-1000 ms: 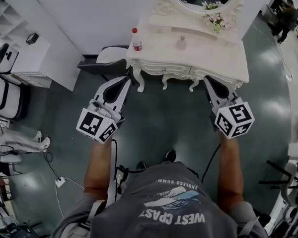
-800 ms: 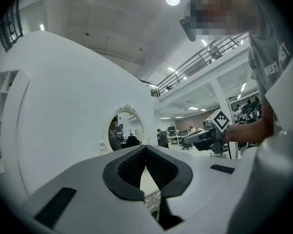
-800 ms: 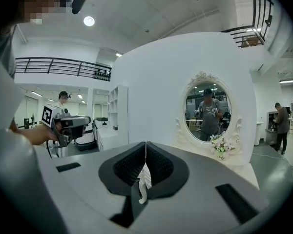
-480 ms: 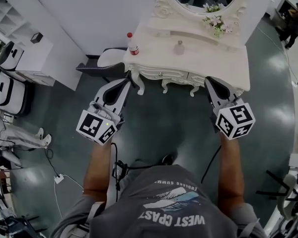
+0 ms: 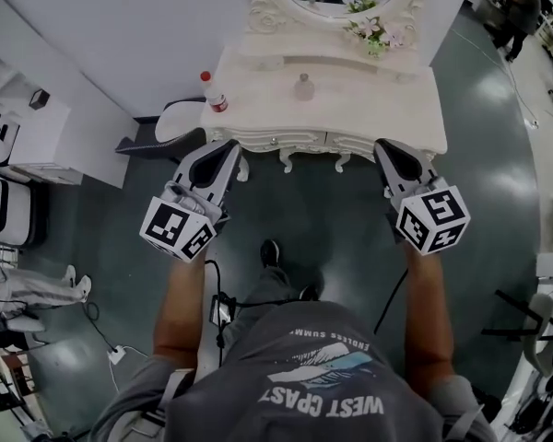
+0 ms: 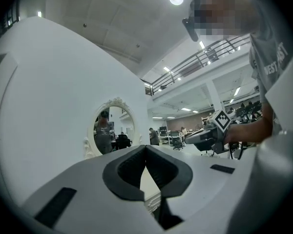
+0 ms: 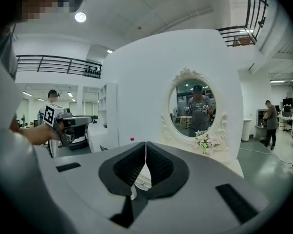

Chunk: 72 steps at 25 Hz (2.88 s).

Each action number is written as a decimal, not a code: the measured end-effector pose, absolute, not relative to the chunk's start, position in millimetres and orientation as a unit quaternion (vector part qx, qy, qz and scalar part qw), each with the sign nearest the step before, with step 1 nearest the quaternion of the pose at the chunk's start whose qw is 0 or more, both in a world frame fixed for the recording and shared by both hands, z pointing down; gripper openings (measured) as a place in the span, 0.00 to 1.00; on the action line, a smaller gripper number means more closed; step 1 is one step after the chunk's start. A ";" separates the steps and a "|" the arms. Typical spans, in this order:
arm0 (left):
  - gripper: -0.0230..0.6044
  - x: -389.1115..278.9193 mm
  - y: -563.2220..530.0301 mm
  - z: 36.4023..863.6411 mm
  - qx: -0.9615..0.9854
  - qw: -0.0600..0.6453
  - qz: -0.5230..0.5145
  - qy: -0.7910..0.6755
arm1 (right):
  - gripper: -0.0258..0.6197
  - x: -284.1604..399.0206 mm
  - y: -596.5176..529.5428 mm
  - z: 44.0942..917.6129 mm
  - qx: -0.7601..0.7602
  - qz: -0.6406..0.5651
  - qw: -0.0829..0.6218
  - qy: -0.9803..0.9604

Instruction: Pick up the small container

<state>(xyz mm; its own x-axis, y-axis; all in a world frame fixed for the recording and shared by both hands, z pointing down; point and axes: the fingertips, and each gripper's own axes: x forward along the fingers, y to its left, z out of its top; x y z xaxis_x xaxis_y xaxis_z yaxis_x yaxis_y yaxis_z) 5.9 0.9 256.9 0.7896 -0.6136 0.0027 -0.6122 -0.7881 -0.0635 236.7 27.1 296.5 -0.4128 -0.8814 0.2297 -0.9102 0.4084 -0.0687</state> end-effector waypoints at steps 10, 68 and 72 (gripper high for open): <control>0.06 24.3 -72.2 266.4 -0.967 0.017 0.003 0.255 | 0.08 246.7 -5.2 304.1 0.600 0.105 0.084 -0.789; 0.06 -17.3 -264.7 360.1 -0.940 -0.076 -0.038 0.330 | 0.11 195.9 -324.2 418.6 0.494 0.153 0.147 -0.843; 0.06 -15.3 -269.3 373.0 -0.936 -0.087 -0.047 0.337 | 0.15 194.4 -338.7 440.1 0.482 0.163 0.152 -0.847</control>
